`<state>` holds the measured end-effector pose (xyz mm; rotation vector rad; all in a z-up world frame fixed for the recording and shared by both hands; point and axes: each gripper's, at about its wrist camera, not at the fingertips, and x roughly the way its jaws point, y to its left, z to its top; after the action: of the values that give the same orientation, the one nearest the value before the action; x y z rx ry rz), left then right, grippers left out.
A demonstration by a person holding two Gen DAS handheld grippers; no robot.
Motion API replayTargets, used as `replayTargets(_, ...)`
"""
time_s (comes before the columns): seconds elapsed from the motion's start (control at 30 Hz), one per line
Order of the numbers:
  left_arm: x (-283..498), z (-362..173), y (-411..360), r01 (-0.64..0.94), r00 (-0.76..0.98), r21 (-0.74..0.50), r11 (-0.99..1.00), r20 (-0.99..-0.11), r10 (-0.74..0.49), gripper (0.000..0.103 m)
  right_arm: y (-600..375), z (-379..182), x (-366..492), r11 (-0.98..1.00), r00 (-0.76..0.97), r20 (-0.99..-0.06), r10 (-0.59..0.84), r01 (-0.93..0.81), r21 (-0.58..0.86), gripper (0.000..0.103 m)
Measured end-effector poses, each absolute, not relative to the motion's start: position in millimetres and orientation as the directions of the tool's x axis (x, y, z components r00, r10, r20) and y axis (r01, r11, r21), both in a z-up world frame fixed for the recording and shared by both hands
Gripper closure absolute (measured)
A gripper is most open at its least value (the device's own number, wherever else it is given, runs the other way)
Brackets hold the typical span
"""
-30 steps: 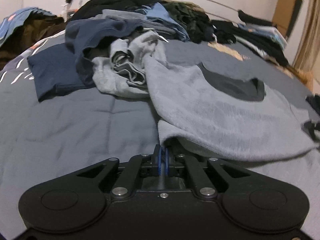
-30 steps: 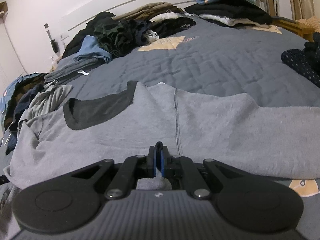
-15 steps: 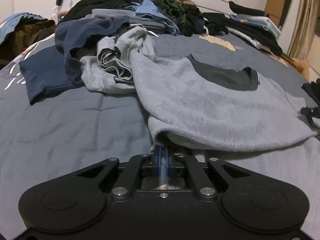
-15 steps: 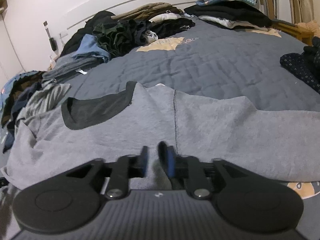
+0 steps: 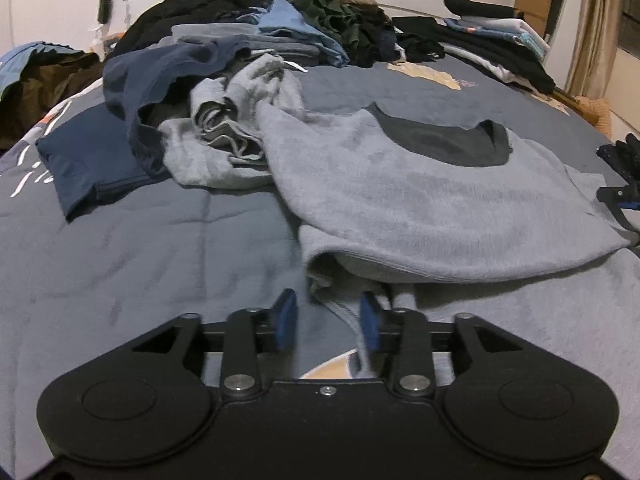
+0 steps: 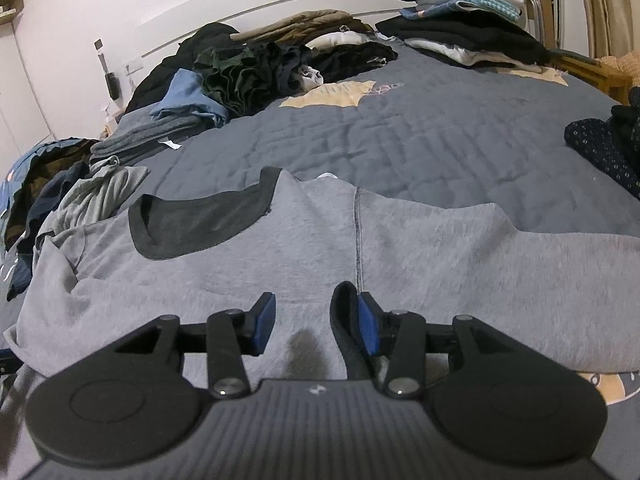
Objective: Fold clothes
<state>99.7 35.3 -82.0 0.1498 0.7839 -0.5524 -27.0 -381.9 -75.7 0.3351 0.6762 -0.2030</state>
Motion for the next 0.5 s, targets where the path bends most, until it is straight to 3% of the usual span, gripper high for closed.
replayTargets(0.2,114,-89,35,0.484,0.547,-0.207,0.850,-0.687,-0.478,0.062,-378,-76,-26,0.928,0.765,-0.641,-0.064,0.282,0.244,0.059)
replayTargets(0.37,119,-100,26,0.474,0.550,-0.197,0.858,-0.695,-0.464,0.062,-376,-75,-27,0.929,0.767,-0.639,-0.054,0.272,0.249,0.059)
replayTargets(0.47,121,-103,26,0.457,0.558,-0.199,0.867,-0.695,-0.453,0.088,-374,-76,-26,0.931,0.767,-0.641,-0.046,0.266,0.251,0.059)
replayTargets(0.5,123,-103,27,0.445,0.560,-0.204,0.872,-0.696,-0.449,0.090,-373,-77,-26,0.932,0.767,-0.641,-0.044,0.262,0.250,0.059)
